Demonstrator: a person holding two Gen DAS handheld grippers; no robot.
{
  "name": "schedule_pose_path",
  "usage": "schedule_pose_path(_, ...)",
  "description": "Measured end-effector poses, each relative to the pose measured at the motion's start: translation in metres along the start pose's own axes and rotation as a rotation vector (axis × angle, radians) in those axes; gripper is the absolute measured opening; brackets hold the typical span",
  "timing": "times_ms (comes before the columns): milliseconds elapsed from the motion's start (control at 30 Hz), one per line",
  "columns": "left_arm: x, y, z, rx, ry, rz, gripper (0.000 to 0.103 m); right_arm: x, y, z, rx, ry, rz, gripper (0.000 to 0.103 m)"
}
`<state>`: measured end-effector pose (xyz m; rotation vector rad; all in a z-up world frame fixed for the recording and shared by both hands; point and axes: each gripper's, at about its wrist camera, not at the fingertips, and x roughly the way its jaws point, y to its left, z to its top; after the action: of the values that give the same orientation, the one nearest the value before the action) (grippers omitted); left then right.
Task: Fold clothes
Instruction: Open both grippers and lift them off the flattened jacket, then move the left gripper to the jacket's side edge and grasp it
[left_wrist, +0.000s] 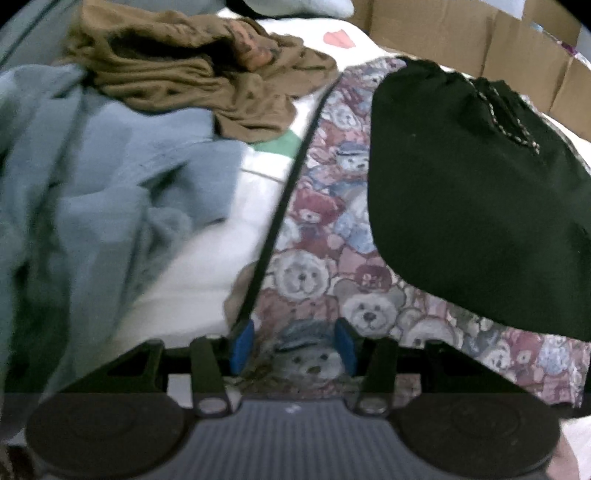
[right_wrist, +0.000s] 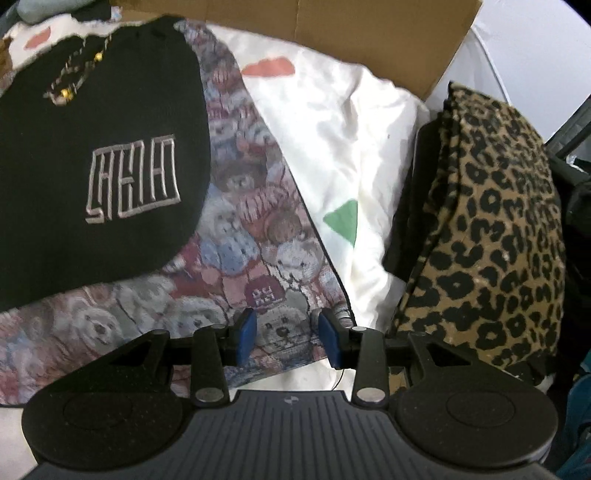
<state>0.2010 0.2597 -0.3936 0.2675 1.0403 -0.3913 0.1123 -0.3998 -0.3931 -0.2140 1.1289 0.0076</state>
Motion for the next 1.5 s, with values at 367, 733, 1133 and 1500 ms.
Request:
schedule_pose_path(367, -0.016, 0.012, -0.012, -0.017, -0.017, 0.05, 0.051, -0.006, 0.04, 0.021, 0.037, -0.038, 0.13, 0.044)
schedule_pose_path(733, 0.004, 0.029, -0.019, -0.029, -0.015, 0.035, 0.047, 0.008, 0.084, 0.013, 0.004, 0.033, 0.179, 0.044)
schedule_pose_path(1133, -0.01, 0.04, -0.017, -0.027, 0.006, -0.017, 0.007, -0.002, 0.083, -0.004, -0.012, 0.098, 0.227, 0.044)
schedule_pose_path(1500, -0.05, 0.033, 0.008, -0.036, 0.019, -0.031, 0.006, -0.02, 0.089, 0.011, -0.049, 0.009, 0.276, 0.044)
